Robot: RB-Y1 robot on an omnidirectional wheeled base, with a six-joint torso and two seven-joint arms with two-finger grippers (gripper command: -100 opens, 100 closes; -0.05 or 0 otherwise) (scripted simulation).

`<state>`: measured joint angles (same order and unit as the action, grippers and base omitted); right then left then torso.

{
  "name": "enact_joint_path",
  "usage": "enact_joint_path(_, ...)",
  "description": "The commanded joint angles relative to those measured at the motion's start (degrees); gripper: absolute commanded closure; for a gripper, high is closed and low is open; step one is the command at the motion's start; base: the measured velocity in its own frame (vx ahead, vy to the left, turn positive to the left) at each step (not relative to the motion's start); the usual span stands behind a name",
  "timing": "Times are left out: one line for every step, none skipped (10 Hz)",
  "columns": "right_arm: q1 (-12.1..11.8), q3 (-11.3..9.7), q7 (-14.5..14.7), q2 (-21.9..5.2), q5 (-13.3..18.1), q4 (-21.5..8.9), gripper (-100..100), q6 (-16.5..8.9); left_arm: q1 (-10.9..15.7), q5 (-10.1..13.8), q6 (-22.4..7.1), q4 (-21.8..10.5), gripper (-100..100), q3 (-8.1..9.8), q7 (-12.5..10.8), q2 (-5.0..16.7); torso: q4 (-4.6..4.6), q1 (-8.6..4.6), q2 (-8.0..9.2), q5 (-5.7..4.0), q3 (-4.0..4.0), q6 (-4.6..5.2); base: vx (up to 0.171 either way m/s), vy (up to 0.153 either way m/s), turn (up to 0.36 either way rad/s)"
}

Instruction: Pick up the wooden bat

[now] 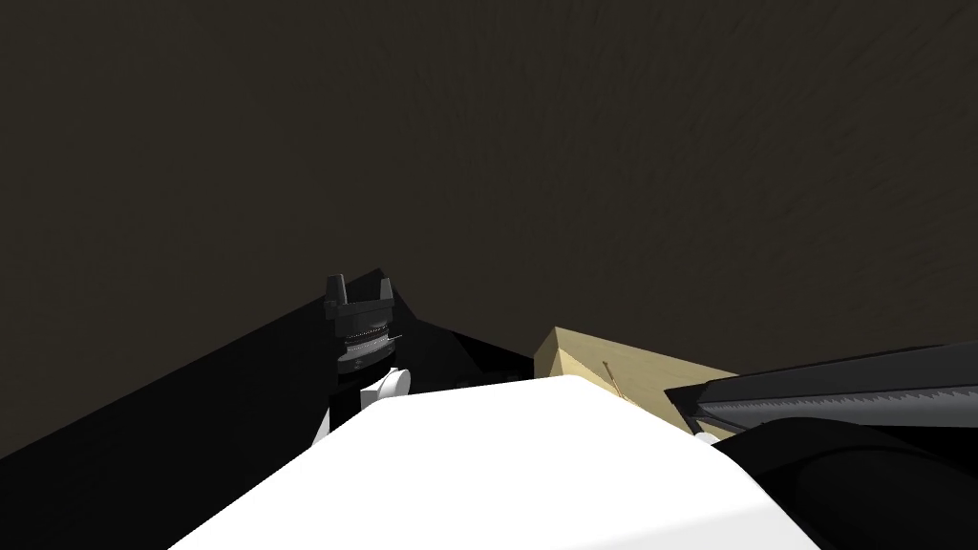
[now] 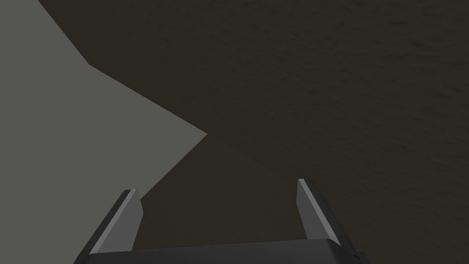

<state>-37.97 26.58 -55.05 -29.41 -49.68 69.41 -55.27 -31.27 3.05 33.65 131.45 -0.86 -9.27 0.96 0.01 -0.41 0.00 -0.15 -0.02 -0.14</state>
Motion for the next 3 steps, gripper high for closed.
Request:
enact_joint_path(-1.0, 0.3, -0.9, -0.9, -0.7, 1.7, 100, -1.4, 0.0, 0.0, 0.0, 0.0, 0, 0.0, 0.0, 0.0, 0.0, 0.0, 0.0, 0.0, 0.0, 0.0, -0.011, 0.001, 0.035)
enact_joint_path(-0.6, 0.2, -0.6, -0.5, -0.3, 1.2, 100, -0.8, 0.0, 0.0, 0.0, 0.0, 0, 0.0, 0.0, 0.0, -0.01, 0.02, 0.0, -0.01, 0.0, 0.02, 0.0, 0.0, 0.0)
enact_joint_path(-0.7, 0.2, -0.8, -0.5, -0.3, 1.3, 0, -1.0, 0.0, 0.0, 0.0, 0.0, 0, 0.0, 0.0, 0.0, -0.01, 0.01, -0.02, -0.04, -0.02, 0.03, 0.0, 0.0, 0.0)
